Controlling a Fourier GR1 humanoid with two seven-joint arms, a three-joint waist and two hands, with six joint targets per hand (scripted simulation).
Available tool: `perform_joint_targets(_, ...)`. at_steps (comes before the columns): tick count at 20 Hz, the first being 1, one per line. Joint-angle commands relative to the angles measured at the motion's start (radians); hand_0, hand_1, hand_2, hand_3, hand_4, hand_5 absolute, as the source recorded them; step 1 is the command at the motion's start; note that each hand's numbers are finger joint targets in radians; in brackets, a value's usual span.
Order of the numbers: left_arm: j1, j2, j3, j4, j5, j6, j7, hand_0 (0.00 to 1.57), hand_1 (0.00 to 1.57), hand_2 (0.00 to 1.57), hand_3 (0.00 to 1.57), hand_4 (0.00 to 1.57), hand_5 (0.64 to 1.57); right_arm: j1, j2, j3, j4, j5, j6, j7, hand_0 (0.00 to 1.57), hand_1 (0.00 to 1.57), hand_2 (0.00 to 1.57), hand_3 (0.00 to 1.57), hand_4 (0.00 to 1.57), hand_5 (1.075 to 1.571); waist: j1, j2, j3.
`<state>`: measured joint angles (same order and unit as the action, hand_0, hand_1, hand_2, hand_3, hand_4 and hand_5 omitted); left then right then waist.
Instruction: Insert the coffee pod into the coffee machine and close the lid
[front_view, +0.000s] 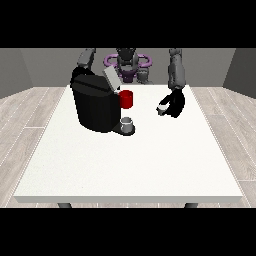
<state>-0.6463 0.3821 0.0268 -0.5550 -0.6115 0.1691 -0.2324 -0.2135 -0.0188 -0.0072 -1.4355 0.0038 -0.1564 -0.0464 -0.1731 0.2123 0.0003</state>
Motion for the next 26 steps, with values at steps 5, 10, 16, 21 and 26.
perform_joint_targets(5,-0.073,0.045,-0.009,-0.043,0.009,-0.147,-0.101,1.48,1.48,1.47,1.41,0.63,1.571,-0.012,-0.020,-0.038,0.069,-0.027,0.009,0.012,0.00,0.00,0.00,0.00,0.41,1.571,0.046,-0.059,-0.0001)
perform_joint_targets(10,-0.130,0.023,0.000,-0.065,0.008,-0.175,-0.065,1.32,1.32,1.38,1.35,0.58,1.571,0.024,0.008,-0.027,0.109,-0.021,0.003,-0.047,0.00,0.00,0.00,0.00,0.43,1.571,0.017,-0.063,-0.0002)
perform_joint_targets(16,-0.217,0.036,0.020,-0.098,0.018,-0.238,-0.038,1.26,1.26,1.33,1.29,0.54,1.571,-0.051,-0.011,-0.049,0.134,-0.031,0.006,-0.024,0.00,0.00,0.00,0.00,0.49,1.571,0.020,-0.057,-0.0002)
perform_joint_targets(21,-0.250,0.021,0.024,-0.094,0.005,-0.247,0.008,1.23,1.23,1.32,1.29,0.57,1.571,-0.044,0.015,-0.005,0.103,-0.020,0.008,0.006,0.00,0.00,0.00,0.00,0.41,1.571,-0.024,-0.087,-0.0004)
perform_joint_targets(26,-0.318,0.063,0.041,-0.123,-0.003,-0.269,0.017,1.26,1.26,1.33,1.28,0.54,1.571,-0.077,-0.002,-0.031,0.127,-0.048,0.027,-0.004,0.00,0.00,0.00,0.00,0.49,1.571,-0.028,-0.070,-0.0003)
